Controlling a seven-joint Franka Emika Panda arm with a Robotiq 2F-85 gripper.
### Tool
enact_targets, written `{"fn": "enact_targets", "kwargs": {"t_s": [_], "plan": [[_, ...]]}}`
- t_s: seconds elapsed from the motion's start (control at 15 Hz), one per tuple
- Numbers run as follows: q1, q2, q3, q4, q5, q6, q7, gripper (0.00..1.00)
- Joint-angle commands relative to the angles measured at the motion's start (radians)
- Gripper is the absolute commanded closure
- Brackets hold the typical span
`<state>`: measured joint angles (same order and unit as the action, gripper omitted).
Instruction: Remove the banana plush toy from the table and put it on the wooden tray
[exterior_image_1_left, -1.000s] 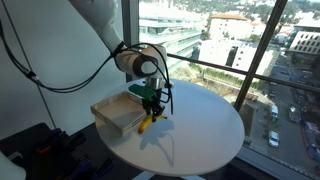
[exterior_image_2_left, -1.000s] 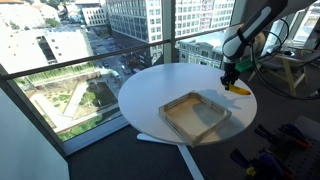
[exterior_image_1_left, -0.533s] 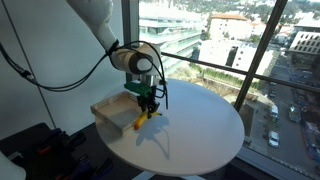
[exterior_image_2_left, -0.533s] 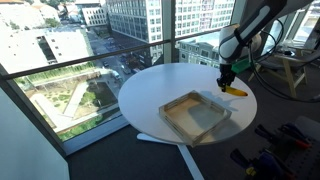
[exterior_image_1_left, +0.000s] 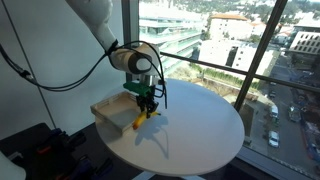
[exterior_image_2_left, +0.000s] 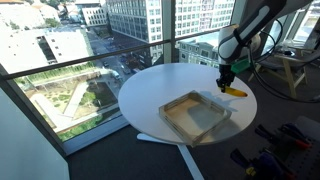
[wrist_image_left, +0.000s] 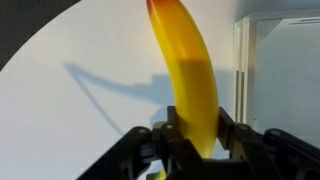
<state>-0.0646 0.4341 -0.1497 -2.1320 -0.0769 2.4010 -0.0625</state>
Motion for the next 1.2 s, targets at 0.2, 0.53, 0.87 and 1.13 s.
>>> {"fn": "enact_targets", "kwargs": {"t_s": [0.2, 0.53, 0.87, 1.13], "plan": [[-0.016, -0.001, 0.016, 0.002, -0.010, -0.003, 0.007, 0.59], [-0.015, 0.004, 0.028, 0.011, -0.001, -0.003, 0.005, 0.84], [-0.014, 0.007, 0.047, 0.035, 0.001, 0.000, -0.001, 0.84], [-0.013, 0.005, 0.059, 0.050, 0.003, 0.008, -0.010, 0.84]]}}
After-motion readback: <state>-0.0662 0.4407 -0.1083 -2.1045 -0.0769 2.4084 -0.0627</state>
